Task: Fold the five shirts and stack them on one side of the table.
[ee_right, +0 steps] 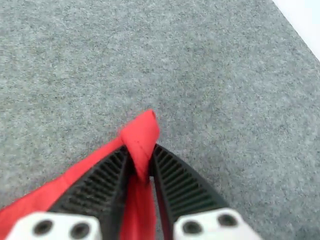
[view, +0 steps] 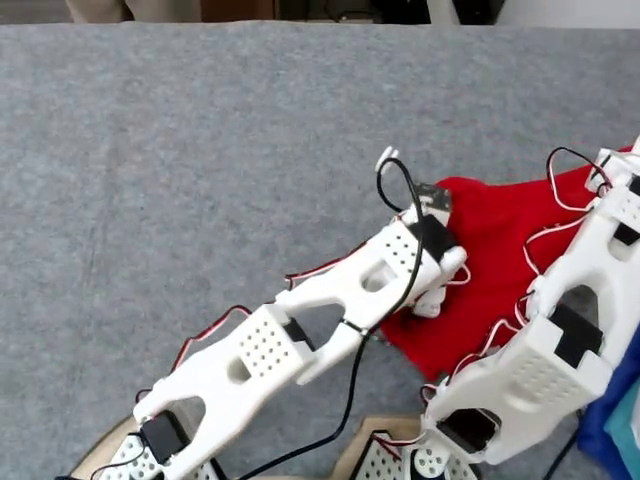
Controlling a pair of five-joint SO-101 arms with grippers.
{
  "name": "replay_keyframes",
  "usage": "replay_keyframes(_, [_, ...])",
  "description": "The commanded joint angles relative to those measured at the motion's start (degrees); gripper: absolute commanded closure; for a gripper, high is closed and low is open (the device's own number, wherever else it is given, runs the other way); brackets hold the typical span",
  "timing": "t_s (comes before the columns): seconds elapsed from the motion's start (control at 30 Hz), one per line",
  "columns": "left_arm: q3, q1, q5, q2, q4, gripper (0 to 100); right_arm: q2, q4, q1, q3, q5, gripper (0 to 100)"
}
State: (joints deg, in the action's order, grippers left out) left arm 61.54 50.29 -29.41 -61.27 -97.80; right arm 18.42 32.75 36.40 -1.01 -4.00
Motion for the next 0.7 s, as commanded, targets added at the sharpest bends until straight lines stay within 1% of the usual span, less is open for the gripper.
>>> replay_keyframes(0.0, [5.27, -3.78, -0.18, -2.42, -0.09, 98, -0.13, 0.26, -1.19, -3.30, 0.26, 99.1])
replay_keyframes(0.1, [8.79, -7.82, 0.00, -2.95, -0.44, 98, -0.13, 0.26, -1.19, -3.21, 0.26, 99.1])
replay_keyframes(0.2, [13.63, -13.27, 0.09, -2.59, -1.85, 98, -0.13, 0.26, -1.27, -3.21, 0.18, 99.1])
replay_keyframes(0.33, [18.99, -21.36, 4.84, -2.59, -2.99, 98, -0.13, 0.26, -1.27, -3.21, 0.18, 99.1])
replay_keyframes(0.4, [21.10, -25.58, 5.63, -2.59, -2.99, 98, -0.13, 1.05, -1.98, -3.38, 0.00, 99.1])
replay_keyframes(0.43, [22.07, -27.60, 5.71, -2.59, -2.99, 98, -0.13, 1.58, -2.59, -3.47, -0.97, 99.1])
replay_keyframes(0.53, [23.65, -33.23, 5.71, -2.59, -2.99, 98, -0.04, 3.16, -6.11, -3.30, -7.47, 99.1])
replay_keyframes(0.67, [24.09, -38.59, 5.71, -2.59, -2.99, 98, 0.04, 4.75, -12.35, -1.01, -14.68, 99.1])
